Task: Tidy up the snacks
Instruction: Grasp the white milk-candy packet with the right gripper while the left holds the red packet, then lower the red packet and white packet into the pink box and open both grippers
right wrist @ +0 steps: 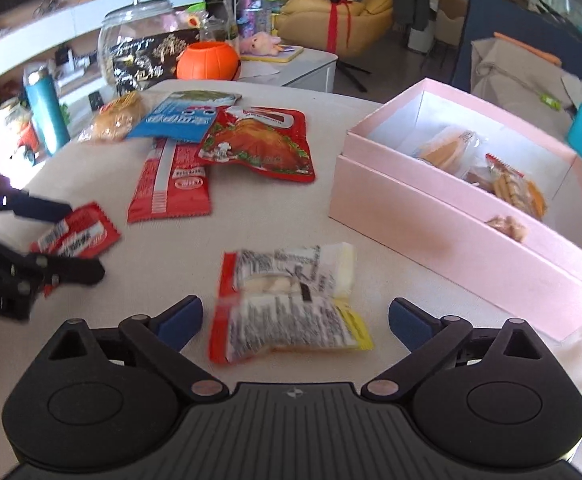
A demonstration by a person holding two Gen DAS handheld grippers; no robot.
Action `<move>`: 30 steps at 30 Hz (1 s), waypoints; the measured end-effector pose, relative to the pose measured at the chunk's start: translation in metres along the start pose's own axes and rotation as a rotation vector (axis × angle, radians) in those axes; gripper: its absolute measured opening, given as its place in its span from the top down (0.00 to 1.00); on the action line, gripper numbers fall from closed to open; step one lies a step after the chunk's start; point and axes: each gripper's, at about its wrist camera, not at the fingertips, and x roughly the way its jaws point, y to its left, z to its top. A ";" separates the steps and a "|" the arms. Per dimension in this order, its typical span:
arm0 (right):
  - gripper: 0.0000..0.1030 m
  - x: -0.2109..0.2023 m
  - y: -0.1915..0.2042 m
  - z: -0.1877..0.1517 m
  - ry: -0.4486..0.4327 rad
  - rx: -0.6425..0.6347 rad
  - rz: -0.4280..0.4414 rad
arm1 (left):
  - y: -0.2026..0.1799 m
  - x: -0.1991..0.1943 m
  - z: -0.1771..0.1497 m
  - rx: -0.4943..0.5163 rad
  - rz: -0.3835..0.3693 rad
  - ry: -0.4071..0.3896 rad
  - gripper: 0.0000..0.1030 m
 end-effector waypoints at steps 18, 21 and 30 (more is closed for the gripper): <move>0.07 0.016 -0.017 0.011 0.019 0.279 -0.100 | 0.004 -0.006 -0.009 -0.012 -0.035 -0.022 0.21; 0.30 0.016 -0.007 0.016 0.013 0.234 -0.104 | 0.005 -0.009 -0.011 -0.007 -0.038 -0.021 0.23; 0.51 -0.036 -0.019 -0.015 -0.006 0.168 -0.072 | -0.002 -0.006 -0.007 0.064 -0.001 -0.040 0.38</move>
